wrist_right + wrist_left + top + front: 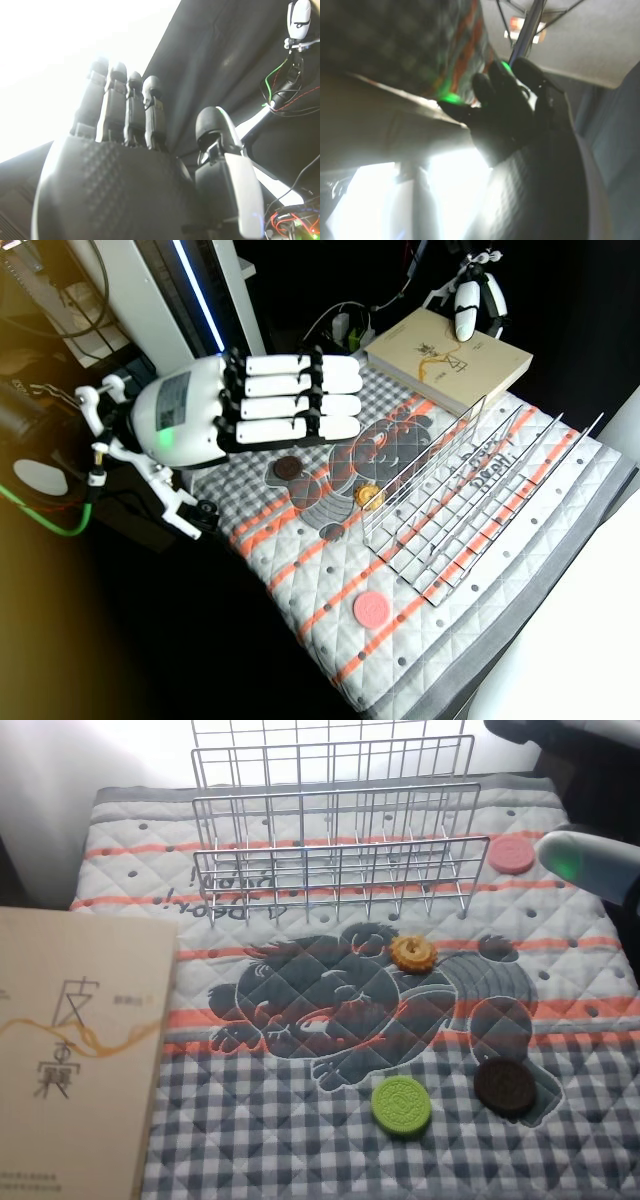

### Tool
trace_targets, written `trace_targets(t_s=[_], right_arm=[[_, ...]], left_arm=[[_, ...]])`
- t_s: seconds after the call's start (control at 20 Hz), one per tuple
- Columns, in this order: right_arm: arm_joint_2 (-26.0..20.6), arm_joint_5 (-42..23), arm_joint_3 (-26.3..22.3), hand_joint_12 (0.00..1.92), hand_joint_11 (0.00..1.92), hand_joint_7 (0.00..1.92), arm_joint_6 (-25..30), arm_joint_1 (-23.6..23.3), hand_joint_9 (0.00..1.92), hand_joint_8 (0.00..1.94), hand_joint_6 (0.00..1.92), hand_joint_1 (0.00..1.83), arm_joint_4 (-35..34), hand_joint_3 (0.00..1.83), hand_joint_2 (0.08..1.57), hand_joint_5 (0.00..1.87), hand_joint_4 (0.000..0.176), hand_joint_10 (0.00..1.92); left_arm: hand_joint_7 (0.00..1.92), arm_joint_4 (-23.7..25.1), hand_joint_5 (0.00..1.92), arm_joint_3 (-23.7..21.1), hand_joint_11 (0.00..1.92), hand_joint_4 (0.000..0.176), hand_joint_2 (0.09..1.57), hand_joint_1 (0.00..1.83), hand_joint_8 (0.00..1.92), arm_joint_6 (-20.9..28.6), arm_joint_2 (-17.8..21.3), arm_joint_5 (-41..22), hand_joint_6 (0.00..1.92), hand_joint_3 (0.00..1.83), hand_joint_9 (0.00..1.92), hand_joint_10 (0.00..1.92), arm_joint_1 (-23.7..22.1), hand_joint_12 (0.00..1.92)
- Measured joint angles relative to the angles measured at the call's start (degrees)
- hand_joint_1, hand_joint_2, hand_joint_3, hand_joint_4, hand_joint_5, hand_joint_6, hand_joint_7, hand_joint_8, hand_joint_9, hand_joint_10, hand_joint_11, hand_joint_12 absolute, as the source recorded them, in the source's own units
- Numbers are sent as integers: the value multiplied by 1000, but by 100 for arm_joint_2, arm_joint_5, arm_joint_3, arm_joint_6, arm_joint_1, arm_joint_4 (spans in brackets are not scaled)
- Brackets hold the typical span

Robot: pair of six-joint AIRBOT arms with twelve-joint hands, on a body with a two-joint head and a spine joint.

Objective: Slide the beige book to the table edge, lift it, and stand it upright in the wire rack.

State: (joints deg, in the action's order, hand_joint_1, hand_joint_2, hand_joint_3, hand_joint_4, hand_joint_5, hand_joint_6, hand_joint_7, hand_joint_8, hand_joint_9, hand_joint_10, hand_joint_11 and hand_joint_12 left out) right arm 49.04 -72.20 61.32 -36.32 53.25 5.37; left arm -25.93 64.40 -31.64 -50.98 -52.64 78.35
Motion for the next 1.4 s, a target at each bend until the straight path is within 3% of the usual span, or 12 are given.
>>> trace_targets(t_s=[0.25,0.3,0.35,0.4,0.45,0.6,0.65,0.75,0.85,1.1,1.35,1.4], right_arm=[[-13,7,-15,19,296,264,0,26,276,3,1,266,-28,1,1375,276,0,5],[-13,9,-15,10,276,256,0,26,257,0,0,271,-42,2,1377,268,0,0],[-13,7,-15,7,271,254,0,26,252,0,0,289,-48,0,1375,268,0,0],[-13,2,-15,6,272,250,0,28,252,0,0,264,-48,0,1369,264,0,0],[-13,-7,-15,9,279,254,0,63,260,2,0,267,-70,0,1364,261,0,3],[-9,13,-15,7,282,250,0,85,254,0,0,310,-116,0,1362,256,0,0],[-7,20,-15,9,287,248,0,87,256,0,0,315,-129,0,1363,254,0,1],[-9,7,-15,9,290,259,0,92,266,3,1,297,-127,0,1356,256,0,4],[-7,9,-15,9,294,258,0,92,271,3,3,293,-157,0,1352,257,0,5],[-7,11,-15,15,318,263,0,133,283,3,3,322,-184,0,1347,265,0,6],[0,26,-15,13,321,270,0,133,294,3,1,326,-229,0,1343,263,0,6],[0,-4,-15,12,319,271,0,177,294,3,1,329,-256,0,1341,262,0,6]], left_arm=[[920,-920,865,-92,44,0,1175,1121,21,-42,120,-734,1144,0,763,39,378,1409],[908,-1034,944,-118,199,0,1149,1187,935,-55,151,-911,983,0,913,105,380,1449],[945,-1082,914,-151,321,0,1145,1207,1089,-59,164,-1147,1000,1,1012,149,378,1409],[1087,-1078,935,-181,745,0,1089,1357,810,-57,175,-1303,830,0,1053,933,378,1185],[1136,-1067,950,-247,970,0,1066,1390,718,-37,181,-1515,763,0,1111,1019,376,1034],[1070,-994,854,-343,991,0,1095,1388,826,-13,181,-2081,960,3,1023,1106,262,922],[1082,-964,898,-378,875,0,1079,1477,763,-15,181,-2267,890,2,1057,925,234,1391],[1042,-966,927,-422,861,0,1079,1499,823,-28,181,-2516,866,2,1032,945,168,1508],[1001,-1040,930,-424,961,0,1095,1393,939,-74,179,-2776,939,1,1011,1123,31,1204],[889,-977,820,-264,947,0,1136,1374,1137,-179,-48,-2962,1149,1,979,1136,-643,1170],[962,-916,850,-55,983,0,1112,1383,923,-214,-245,-3003,1087,0,1035,1138,-1147,1171],[1020,-946,893,2,905,0,1080,1476,771,-236,-291,-3021,983,3,1089,928,-1279,1435]])
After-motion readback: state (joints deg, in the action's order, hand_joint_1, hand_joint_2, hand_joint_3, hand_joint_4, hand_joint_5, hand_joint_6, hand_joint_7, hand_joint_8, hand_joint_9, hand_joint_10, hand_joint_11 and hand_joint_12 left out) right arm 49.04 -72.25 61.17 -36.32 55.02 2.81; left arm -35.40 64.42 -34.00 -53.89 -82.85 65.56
